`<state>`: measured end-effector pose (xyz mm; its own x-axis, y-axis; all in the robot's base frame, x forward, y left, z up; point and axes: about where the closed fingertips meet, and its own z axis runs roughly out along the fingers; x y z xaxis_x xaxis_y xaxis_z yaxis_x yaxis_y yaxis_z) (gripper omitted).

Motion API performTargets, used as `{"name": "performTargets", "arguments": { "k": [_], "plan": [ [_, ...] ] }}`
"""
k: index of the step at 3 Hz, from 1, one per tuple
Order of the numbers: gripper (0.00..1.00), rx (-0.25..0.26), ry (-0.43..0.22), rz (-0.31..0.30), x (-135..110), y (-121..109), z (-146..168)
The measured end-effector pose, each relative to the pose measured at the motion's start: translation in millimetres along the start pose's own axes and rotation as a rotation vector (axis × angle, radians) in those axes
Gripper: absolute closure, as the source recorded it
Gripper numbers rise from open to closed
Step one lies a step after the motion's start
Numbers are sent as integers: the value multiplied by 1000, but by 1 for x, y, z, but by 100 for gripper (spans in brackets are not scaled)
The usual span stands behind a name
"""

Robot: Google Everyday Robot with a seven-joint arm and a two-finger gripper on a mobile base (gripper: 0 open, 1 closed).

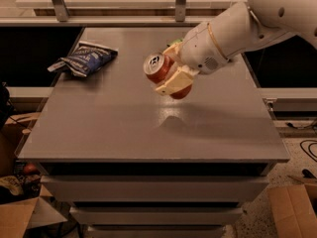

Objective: Knock coke can over

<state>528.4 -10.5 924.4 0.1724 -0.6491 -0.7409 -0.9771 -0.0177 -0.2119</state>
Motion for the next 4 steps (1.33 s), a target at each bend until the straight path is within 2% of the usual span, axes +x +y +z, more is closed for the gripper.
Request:
{"name": "performTargets", "arguments": {
  "k": [1,2,3,4],
  "plan": [
    [100,8,196,-98,-1,1,4],
    [100,-30,350,-207,-1,12,19],
    [100,-81,448,-301,-3,24,37],
    [100,-137,495,-352,-2,34,54]
  ]
}}
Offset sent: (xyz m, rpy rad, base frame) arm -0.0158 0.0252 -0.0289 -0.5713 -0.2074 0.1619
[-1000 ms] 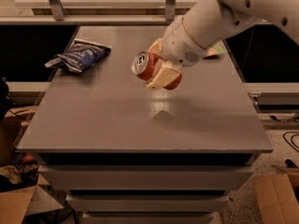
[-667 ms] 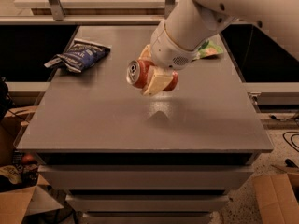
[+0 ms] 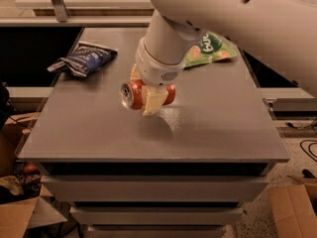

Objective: Knock coke can over

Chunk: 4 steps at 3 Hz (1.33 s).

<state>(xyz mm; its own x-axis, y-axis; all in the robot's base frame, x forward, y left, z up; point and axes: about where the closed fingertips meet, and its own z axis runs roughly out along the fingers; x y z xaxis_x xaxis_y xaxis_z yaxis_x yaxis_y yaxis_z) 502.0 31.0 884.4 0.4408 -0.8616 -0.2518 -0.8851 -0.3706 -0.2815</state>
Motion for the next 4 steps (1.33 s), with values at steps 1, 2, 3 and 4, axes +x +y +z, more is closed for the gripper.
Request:
{"name": "performTargets", "arguments": {
  "k": [1,2,3,4],
  "plan": [
    [100,-48,42,-60,-11,5,16],
    [100,-92,84,-99,-19,8,29],
    [83,-128,98,-118,-24,8,38],
    [59,-150,104,-129,-28,8,42]
  ]
}}
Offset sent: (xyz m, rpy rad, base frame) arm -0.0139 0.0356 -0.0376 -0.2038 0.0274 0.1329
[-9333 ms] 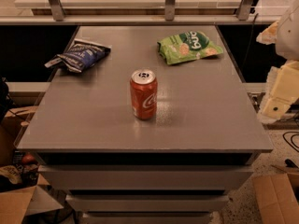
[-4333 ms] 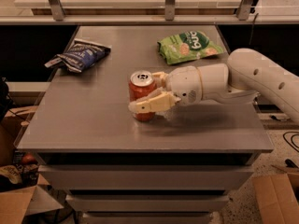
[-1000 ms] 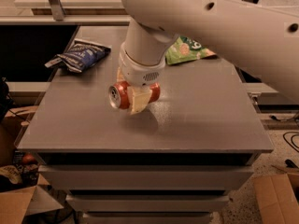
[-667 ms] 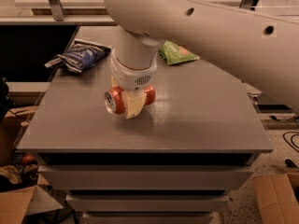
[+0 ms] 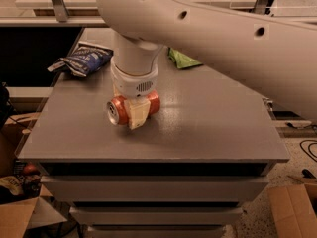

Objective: Knock coke can over

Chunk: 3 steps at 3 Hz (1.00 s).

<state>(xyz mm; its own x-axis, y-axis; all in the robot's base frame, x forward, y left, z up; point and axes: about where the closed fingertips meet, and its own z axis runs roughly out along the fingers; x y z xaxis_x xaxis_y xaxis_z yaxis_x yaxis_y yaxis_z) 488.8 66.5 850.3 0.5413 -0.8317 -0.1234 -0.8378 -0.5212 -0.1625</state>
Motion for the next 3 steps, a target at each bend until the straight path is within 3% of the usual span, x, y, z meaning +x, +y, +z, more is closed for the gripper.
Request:
{"name": "performTargets", "arguments": {
  "k": [2,3],
  "plan": [
    [13,-24,-2,-11,-3,0,3],
    [0,-31,-11,-21,-6,0,3]
  ]
}}
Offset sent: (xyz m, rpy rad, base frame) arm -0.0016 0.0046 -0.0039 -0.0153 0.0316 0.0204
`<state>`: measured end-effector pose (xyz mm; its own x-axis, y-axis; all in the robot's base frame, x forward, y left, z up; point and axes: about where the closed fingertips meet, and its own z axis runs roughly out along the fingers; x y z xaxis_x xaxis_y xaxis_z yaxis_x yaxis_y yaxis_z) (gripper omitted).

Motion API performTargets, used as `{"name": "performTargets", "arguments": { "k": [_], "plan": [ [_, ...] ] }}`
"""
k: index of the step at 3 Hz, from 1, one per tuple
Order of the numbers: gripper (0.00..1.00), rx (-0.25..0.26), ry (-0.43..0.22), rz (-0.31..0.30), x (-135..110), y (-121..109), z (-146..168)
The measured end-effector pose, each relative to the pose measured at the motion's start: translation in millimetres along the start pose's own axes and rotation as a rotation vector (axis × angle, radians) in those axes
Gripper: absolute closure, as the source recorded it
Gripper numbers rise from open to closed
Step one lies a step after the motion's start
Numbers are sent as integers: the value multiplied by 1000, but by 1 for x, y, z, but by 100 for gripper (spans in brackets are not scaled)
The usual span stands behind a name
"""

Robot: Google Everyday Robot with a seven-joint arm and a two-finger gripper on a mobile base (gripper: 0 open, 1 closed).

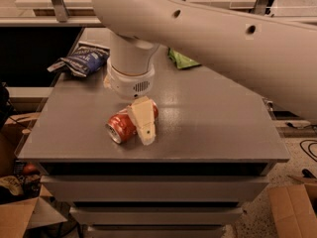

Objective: Knock coke can over

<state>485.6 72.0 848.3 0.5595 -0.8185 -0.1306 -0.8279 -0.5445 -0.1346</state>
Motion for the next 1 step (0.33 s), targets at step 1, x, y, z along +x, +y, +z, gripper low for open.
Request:
{"name": "performTargets", "arguments": {
  "k": [1],
  "plan": [
    [0,-1,-12,-7,-1,0,-2]
  ]
}}
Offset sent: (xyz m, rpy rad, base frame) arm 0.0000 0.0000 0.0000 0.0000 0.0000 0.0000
